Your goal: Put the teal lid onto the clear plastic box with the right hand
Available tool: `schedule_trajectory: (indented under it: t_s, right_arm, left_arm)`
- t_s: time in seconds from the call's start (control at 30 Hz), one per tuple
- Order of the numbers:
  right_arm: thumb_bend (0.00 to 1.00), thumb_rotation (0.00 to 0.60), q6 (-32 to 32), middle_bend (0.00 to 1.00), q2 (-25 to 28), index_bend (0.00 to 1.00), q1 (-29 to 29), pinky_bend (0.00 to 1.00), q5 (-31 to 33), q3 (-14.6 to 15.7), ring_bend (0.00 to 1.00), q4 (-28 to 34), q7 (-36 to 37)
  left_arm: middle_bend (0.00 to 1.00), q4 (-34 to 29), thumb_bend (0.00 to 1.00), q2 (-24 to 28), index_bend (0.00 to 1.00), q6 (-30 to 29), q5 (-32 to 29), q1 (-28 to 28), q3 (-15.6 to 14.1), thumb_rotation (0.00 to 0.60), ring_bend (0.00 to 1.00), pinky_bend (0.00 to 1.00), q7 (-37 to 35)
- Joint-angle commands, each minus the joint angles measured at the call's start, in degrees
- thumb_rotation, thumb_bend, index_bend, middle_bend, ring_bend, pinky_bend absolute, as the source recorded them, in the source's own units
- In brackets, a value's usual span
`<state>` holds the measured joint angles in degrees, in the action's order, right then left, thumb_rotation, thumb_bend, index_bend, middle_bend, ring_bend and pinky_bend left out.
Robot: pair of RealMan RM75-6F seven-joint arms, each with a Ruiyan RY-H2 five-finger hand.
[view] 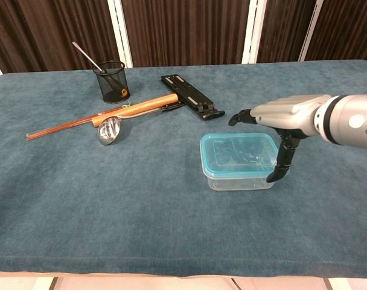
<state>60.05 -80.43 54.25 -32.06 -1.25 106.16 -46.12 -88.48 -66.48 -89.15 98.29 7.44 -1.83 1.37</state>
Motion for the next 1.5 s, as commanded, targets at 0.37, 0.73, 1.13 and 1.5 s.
schedule_trajectory:
  t_s: [0.37,0.73,1.13,1.5]
  right_arm:
    - [0.18,0.600,-1.2,0.08,4.6,0.23,-0.9,0.09,-6.8,-1.2,0.04,3.9,5.5]
    - [0.18,0.600,0.1,0.08,0.4,0.44,1.3,0.08,-5.3,-2.2,0.04,0.9,2.2]
    - [0.18,0.600,4.0,0.08,-6.2,0.45,5.2,0.08,1.0,-3.6,0.04,-2.7,-5.4]
    - [0.18,0.600,3.9,0.08,-6.5,0.42,5.7,0.08,3.2,-3.4,0.04,-3.1,-6.8]
  left_arm:
    - [0.00,-0.2,0.44,-0.2,0.00,0.5,0.0,0.2,0.0,0.600,0.00,0.06,0.5]
    - [0.00,-0.2,0.44,0.0,0.00,0.6,-0.2,0.2,0.0,0.600,0.00,0.06,0.3]
    - [0.00,0.0,0.44,0.1,0.00,0.5,-0.2,0.2,-0.1,0.600,0.00,0.06,-0.3]
    - [0.00,0.1,0.44,0.2,0.00,0.2,-0.1,0.1,-0.1,0.600,0.00,0.06,-0.5]
